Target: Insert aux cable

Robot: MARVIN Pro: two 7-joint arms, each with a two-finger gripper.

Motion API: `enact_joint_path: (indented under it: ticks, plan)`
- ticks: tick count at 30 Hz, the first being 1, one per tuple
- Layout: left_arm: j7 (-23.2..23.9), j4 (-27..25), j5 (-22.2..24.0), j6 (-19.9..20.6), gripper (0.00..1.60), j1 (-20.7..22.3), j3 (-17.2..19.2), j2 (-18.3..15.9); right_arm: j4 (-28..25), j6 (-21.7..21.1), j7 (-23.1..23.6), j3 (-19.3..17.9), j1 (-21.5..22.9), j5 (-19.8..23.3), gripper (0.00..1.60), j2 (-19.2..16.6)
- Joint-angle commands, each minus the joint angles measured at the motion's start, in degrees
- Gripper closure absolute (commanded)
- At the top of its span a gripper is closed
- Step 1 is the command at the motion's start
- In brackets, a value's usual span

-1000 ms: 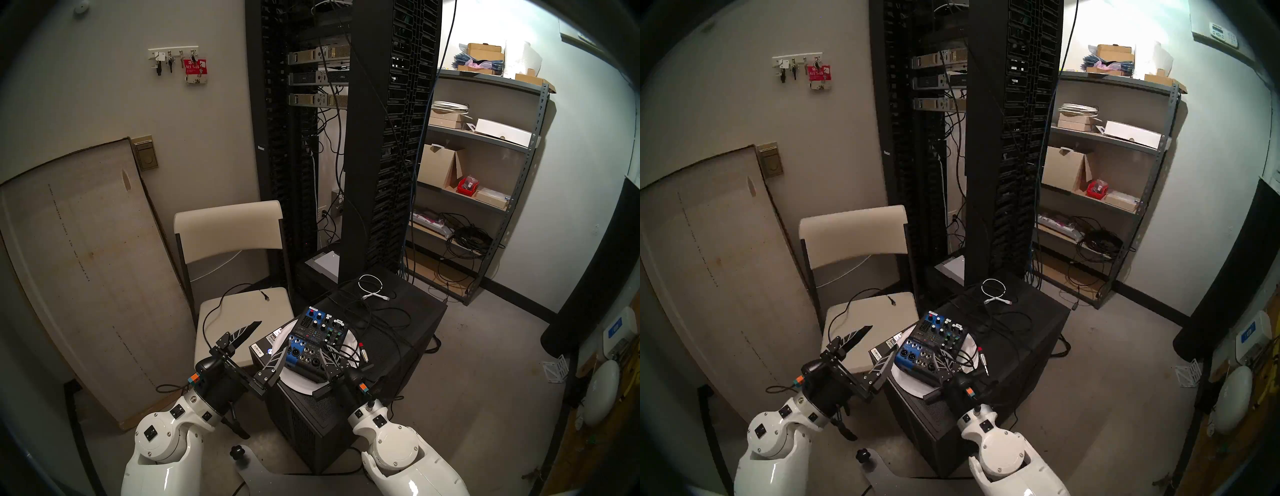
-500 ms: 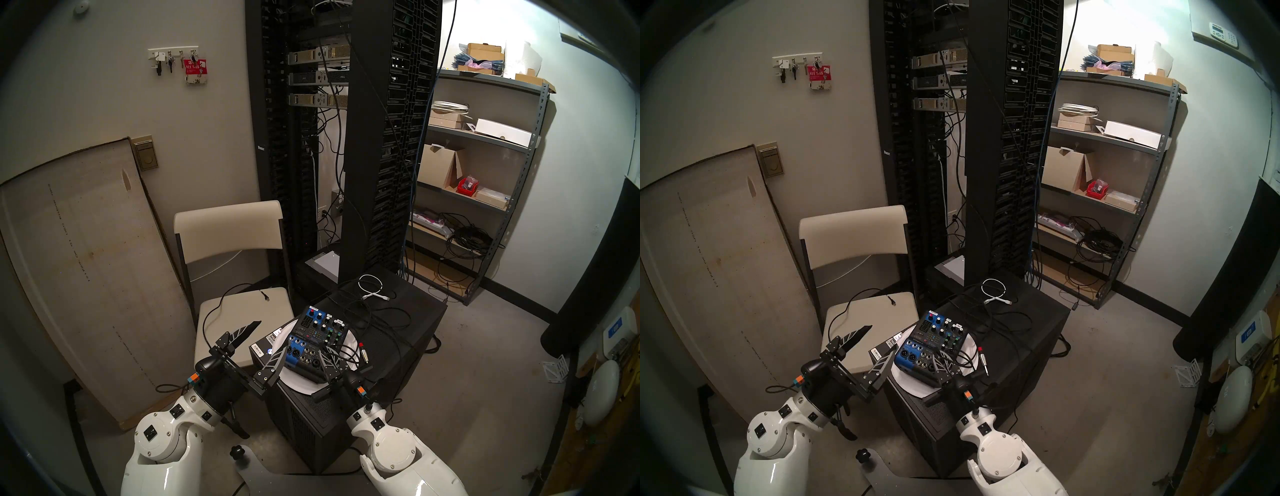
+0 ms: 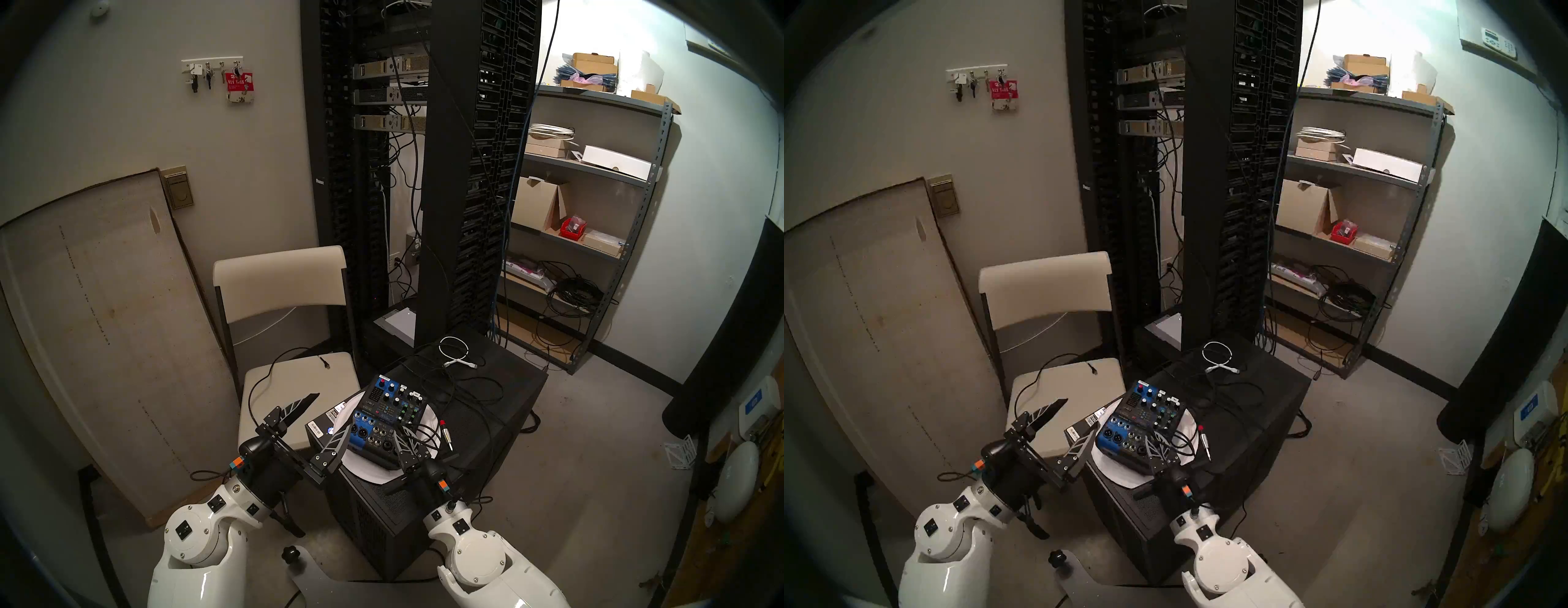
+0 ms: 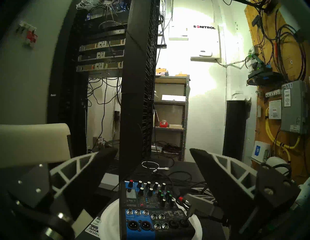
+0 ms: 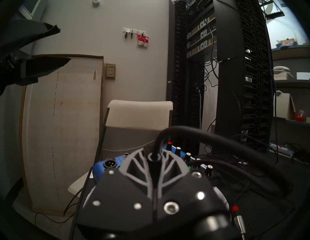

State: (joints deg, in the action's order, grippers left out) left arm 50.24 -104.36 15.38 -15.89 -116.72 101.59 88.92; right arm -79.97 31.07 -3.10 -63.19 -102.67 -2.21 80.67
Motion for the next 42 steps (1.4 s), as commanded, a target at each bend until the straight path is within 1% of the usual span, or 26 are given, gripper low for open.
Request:
enact_joint_path:
  ticks: [1, 4, 5, 6, 8, 10, 11, 14, 15, 16, 18, 21, 24, 30, 36, 39, 42]
  plan:
    - [-0.7, 0.5, -3.3, 0.2, 0.00, 0.4, -0.4, -1.0, 0.3, -0.6, -0.5, 1.2, -0.4, 0.7, 1.60, -0.7]
    - [-0.9, 1.4, -5.1, 1.1, 0.00, 1.4, -0.7, -1.5, -0.1, -0.7, -0.6, 1.2, -0.4, 0.8, 1.60, -0.7]
    - [-1.1, 1.5, -5.7, 1.1, 0.12, 1.6, -0.9, -1.5, -0.2, -0.7, -0.6, 1.2, -0.3, 0.8, 1.60, -0.7]
    - [-1.3, 1.6, -5.9, 1.5, 0.37, 1.7, -1.0, -1.5, -0.2, -0.7, -0.6, 1.1, -0.4, 0.8, 1.60, -0.6]
    - [-1.8, 2.4, -7.1, 1.7, 0.42, 2.4, -1.4, -1.5, -0.3, -0.7, -0.6, 1.2, -0.3, 0.8, 1.60, -0.7]
    - [-2.1, 3.1, -7.7, 2.5, 0.42, 2.9, -1.6, -1.6, -0.4, -0.7, -0.6, 1.2, -0.2, 0.8, 1.60, -0.7]
    - [-2.1, 3.4, -7.7, 2.8, 0.46, 3.2, -1.7, -1.7, -0.5, -0.7, -0.6, 1.3, -0.1, 0.8, 1.60, -0.7]
    - [-2.4, 4.7, -8.3, 3.3, 0.67, 4.1, -2.1, -1.9, -0.9, -1.0, -0.5, 1.3, 0.0, 0.9, 1.60, -0.7]
    - [-2.3, 5.2, -8.6, 3.2, 0.71, 4.4, -2.2, -2.1, -1.0, -1.1, -0.5, 1.4, 0.0, 1.0, 1.60, -0.8]
    - [-2.3, 5.6, -8.7, 3.0, 0.88, 4.6, -2.3, -2.1, -1.1, -1.1, -0.5, 1.4, 0.0, 1.0, 1.60, -0.8]
    - [-2.5, 6.1, -9.1, 3.2, 0.94, 5.0, -2.4, -2.2, -1.1, -1.2, -0.5, 1.4, 0.0, 1.0, 1.60, -0.8]
    - [-2.7, 7.3, -9.7, 3.7, 0.97, 5.9, -2.6, -2.5, -1.0, -1.2, -0.4, 1.4, 0.0, 1.0, 1.60, -0.8]
    - [-2.5, 8.6, -10.1, 3.9, 1.11, 6.6, -2.8, -3.1, -1.1, -1.2, -0.3, 1.4, 0.0, 1.2, 1.60, -0.9]
    - [-3.6, 9.4, -12.3, 5.7, 1.11, 7.7, -3.3, -3.6, -1.1, -1.2, -0.1, 1.4, 0.2, 1.3, 1.60, -0.9]
    - [-5.1, 10.7, -14.2, 5.9, 1.09, 8.8, -3.7, -3.6, -1.2, -1.4, 0.2, 1.4, 0.3, 1.4, 1.60, -1.0]
    - [-6.1, 12.0, -15.9, 5.9, 1.09, 9.8, -4.2, -3.8, -1.4, -1.4, 0.2, 1.4, 0.3, 1.5, 1.60, -1.0]
    - [-6.6, 12.8, -16.5, 5.9, 1.09, 10.8, -4.6, -3.7, -1.5, -1.4, 0.3, 1.4, 0.2, 1.6, 1.60, -1.0]
